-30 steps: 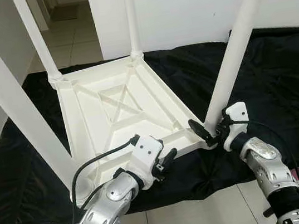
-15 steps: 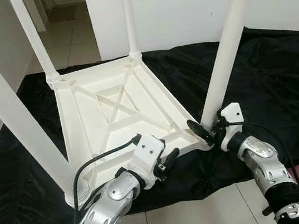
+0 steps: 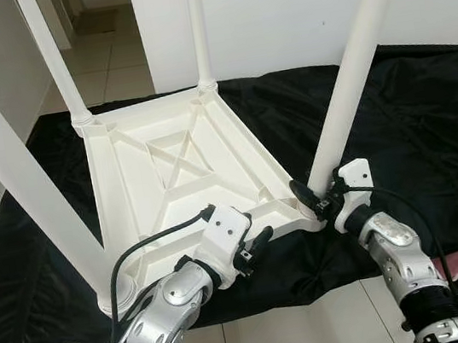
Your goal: Building children table
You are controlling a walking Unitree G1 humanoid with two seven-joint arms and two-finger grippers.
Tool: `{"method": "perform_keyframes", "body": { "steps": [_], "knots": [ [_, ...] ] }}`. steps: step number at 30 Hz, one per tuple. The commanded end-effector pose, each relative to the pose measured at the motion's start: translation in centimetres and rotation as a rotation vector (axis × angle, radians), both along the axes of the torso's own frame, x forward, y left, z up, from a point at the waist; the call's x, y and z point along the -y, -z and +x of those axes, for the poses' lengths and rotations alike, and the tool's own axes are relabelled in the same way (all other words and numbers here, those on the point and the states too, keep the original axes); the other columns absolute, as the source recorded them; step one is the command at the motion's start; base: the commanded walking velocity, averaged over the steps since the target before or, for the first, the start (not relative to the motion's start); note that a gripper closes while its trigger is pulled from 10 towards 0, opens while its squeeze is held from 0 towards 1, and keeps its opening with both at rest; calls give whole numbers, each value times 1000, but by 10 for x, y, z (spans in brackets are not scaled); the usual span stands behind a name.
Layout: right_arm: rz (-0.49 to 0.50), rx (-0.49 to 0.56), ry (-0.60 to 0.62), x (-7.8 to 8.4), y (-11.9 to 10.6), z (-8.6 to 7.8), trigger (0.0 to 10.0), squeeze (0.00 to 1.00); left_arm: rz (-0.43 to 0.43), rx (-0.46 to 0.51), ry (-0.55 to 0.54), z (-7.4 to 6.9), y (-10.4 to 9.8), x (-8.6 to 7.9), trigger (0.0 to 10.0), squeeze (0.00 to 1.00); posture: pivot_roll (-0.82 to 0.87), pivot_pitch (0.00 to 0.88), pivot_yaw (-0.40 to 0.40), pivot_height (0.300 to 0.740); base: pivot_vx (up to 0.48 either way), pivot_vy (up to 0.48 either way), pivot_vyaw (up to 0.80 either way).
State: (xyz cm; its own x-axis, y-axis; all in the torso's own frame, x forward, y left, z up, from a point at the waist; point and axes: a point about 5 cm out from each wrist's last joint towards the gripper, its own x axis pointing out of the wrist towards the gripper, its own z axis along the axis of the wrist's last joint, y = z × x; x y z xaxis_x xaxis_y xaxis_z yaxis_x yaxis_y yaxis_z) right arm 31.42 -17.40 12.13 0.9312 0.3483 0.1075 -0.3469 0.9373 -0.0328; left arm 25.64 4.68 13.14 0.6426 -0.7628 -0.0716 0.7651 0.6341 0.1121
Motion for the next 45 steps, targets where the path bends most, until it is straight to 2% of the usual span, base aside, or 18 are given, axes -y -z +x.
{"method": "perform_keyframes", "body": {
  "steps": [1,3,5,12,14,16,23,25,32,33,36,38,39,41,43,45],
  "knots": [
    [9,-45,58,-1,11,-3,10000,0,12,-30,142,-4,5,0,10000,0,16,0,-10,740,0,0,0],
    [73,-60,178,0,15,-8,10000,0,-2,-24,116,0,2,-1,10000,0,12,0,-13,740,0,0,0],
    [90,-66,205,0,16,-9,10000,0,-5,-22,110,2,2,-1,10000,0,12,0,-13,740,0,0,0],
    [83,-89,350,-13,23,-16,10000,0,0,-15,102,4,3,-3,10000,0,9,0,-26,740,0,0,0],
    [108,-108,454,-19,25,-19,10000,0,9,-9,104,7,3,-3,10000,0,14,0,-24,740,0,0,0],
    [109,-119,502,-22,26,-20,10000,0,12,-3,103,8,2,-3,10000,0,15,0,-22,740,0,0,0],
    [121,-138,575,-31,28,-25,10000,0,4,-2,103,9,0,-5,10000,0,18,0,-3,740,0,0,0],
    [105,-155,606,-38,31,-26,10000,0,7,-10,116,7,2,-4,10000,0,12,0,12,740,0,0,0],
    [77,-158,625,-41,32,-28,10000,0,16,-13,144,6,4,0,10000,0,8,0,36,740,0,0,0],
    [69,-141,631,-38,33,-29,10000,1000,19,-13,155,5,4,1,10000,0,10,0,40,740,0,0,0],
    [74,-132,621,-37,34,-30,10000,1000,21,-14,163,5,4,2,10000,0,13,0,41,740,0,0,0],
    [50,-64,595,-34,28,-30,10000,1000,50,2,181,5,4,3,10000,0,16,0,46,740,0,0,0],
    [50,-64,595,-34,28,-30,10000,1000,50,2,181,5,4,3,10000,0,16,0,46,740,0,0,0],
    [68,-31,574,-31,21,-29,10000,1000,51,10,180,7,0,3,10000,0,9,0,46,740,0,0,0],
    [91,-46,584,-28,20,-30,10000,1000,46,7,174,9,1,2,10000,0,10,0,47,740,0,0,0],
    [136,-58,544,-28,20,-29,10000,1000,63,12,175,10,3,2,10000,0,11,0,49,740,0,0,0]
  ]
}}
